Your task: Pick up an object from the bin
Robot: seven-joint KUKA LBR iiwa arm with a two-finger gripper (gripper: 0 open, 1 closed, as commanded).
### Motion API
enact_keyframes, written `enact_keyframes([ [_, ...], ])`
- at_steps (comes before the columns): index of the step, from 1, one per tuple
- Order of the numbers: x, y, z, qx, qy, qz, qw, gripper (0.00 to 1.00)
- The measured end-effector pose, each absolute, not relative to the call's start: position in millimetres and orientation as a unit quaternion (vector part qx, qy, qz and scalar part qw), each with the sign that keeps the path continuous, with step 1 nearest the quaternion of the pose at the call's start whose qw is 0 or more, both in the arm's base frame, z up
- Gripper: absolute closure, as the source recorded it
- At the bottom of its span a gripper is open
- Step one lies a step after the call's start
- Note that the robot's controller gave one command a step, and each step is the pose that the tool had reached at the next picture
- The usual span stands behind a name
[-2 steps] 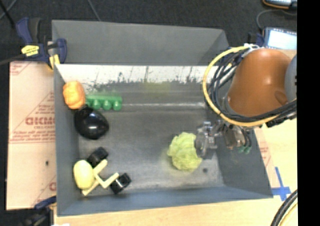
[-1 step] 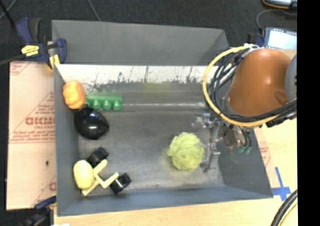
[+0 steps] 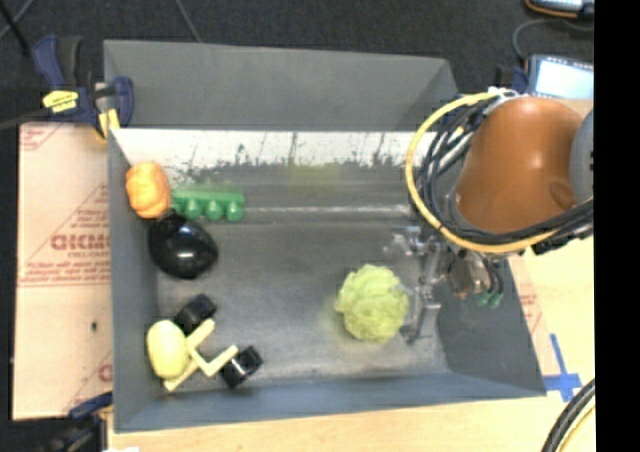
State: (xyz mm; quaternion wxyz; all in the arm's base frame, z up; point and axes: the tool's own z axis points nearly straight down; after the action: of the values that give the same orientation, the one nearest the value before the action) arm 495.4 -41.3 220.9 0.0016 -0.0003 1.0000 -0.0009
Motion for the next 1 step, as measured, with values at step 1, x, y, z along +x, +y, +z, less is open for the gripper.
enact_keyframes([
  [1, 517.9, -33.4, 178.9, 0.019, 1.000, -0.001, 0.007, 0.00],
])
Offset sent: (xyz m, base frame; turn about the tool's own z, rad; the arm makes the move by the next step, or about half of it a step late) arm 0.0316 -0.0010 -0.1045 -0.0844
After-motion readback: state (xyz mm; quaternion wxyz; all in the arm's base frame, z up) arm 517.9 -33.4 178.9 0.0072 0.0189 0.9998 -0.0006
